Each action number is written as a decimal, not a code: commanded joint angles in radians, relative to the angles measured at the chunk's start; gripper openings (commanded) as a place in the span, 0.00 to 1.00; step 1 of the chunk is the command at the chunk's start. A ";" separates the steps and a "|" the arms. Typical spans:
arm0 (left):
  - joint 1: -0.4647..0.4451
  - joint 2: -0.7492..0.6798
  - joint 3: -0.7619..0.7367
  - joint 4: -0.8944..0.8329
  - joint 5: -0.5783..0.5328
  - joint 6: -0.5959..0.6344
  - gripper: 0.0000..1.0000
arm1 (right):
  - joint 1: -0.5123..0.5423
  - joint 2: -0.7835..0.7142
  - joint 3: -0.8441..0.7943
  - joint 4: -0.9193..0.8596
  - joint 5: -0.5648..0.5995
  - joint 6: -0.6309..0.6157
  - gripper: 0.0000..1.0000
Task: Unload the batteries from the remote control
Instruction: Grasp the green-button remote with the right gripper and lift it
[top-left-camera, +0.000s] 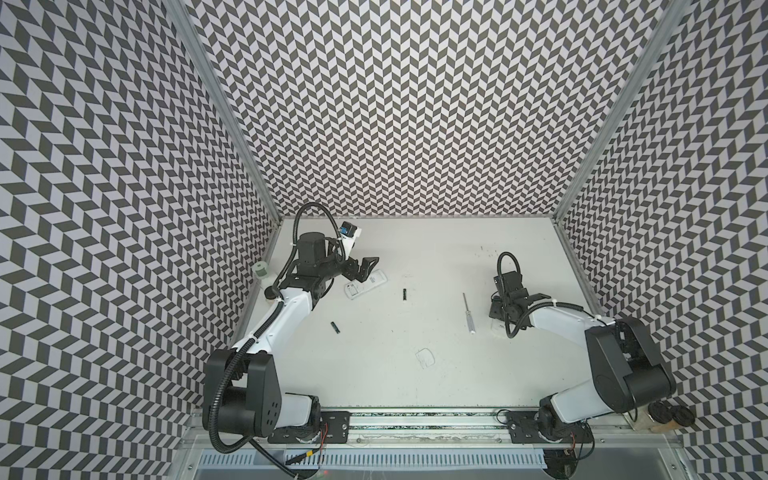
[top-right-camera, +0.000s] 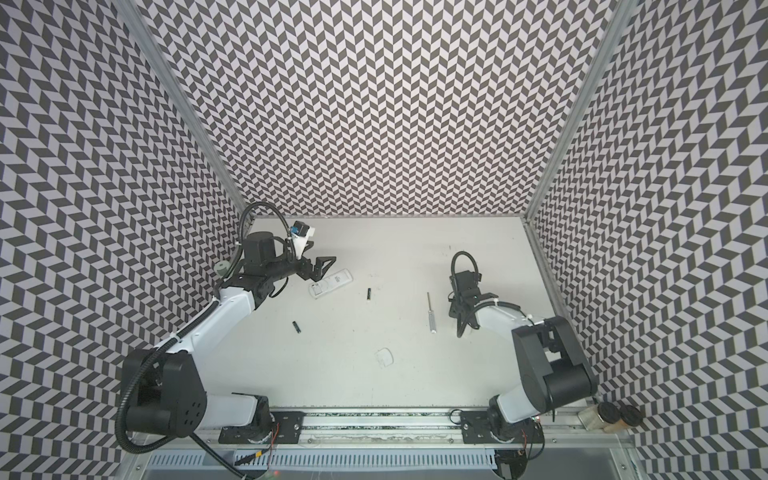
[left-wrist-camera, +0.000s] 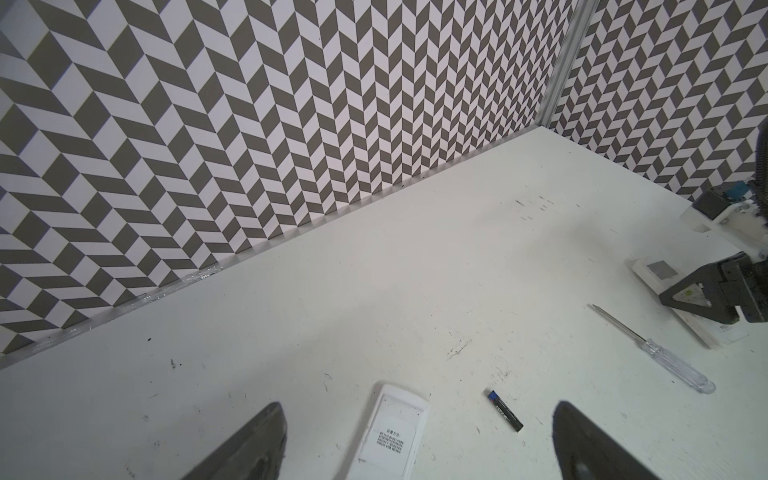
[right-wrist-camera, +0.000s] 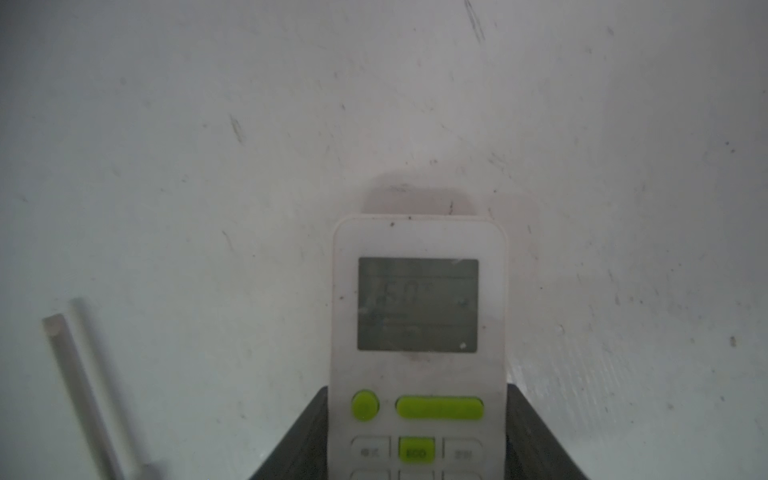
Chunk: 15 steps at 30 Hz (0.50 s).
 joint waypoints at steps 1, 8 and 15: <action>-0.005 -0.005 0.055 -0.006 -0.049 -0.040 1.00 | 0.006 -0.073 0.048 0.085 -0.042 -0.080 0.47; -0.038 0.008 0.145 -0.099 -0.029 0.012 1.00 | 0.014 -0.125 0.133 0.207 -0.229 -0.191 0.45; -0.116 0.045 0.400 -0.312 -0.038 0.295 1.00 | 0.026 -0.127 0.211 0.374 -0.593 -0.289 0.35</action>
